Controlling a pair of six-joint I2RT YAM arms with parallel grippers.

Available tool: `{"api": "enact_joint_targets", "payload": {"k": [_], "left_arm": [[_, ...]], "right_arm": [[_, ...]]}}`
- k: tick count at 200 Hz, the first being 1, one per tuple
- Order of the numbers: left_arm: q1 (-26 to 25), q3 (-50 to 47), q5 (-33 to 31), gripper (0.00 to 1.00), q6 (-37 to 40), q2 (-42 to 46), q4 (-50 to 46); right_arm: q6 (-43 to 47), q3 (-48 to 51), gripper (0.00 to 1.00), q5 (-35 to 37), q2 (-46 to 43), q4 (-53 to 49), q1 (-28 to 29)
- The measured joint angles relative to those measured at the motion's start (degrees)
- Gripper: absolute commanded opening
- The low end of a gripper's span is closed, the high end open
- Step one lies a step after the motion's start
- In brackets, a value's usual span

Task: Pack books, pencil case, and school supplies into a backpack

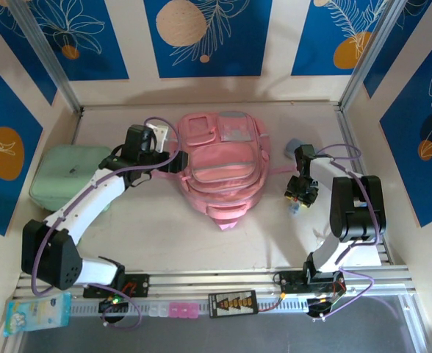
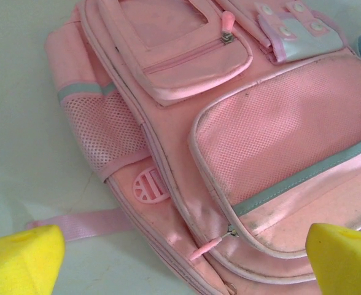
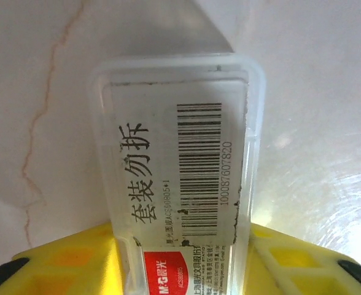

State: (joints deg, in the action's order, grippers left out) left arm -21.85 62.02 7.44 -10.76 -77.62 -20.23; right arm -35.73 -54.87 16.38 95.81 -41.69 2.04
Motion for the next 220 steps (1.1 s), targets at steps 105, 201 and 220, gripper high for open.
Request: {"api": "enact_joint_targets", "payload": {"k": [105,201,220], "left_arm": [[-14.1,16.9,2.8,0.95,18.9,-15.9,-7.3],[-19.6,26.9,-4.8,0.56,44.2,-32.4,-15.7],[-19.5,28.8,-4.6,0.43,44.9,-32.6,-17.2]], "right_arm": [[-1.5,5.0,0.41,-8.8,-15.8,4.4,-3.8],[-3.0,6.6,0.41,-16.9,-22.5,5.2,-5.9],[-3.4,6.6,0.41,-17.7,-22.5,5.5,-5.9]]}}
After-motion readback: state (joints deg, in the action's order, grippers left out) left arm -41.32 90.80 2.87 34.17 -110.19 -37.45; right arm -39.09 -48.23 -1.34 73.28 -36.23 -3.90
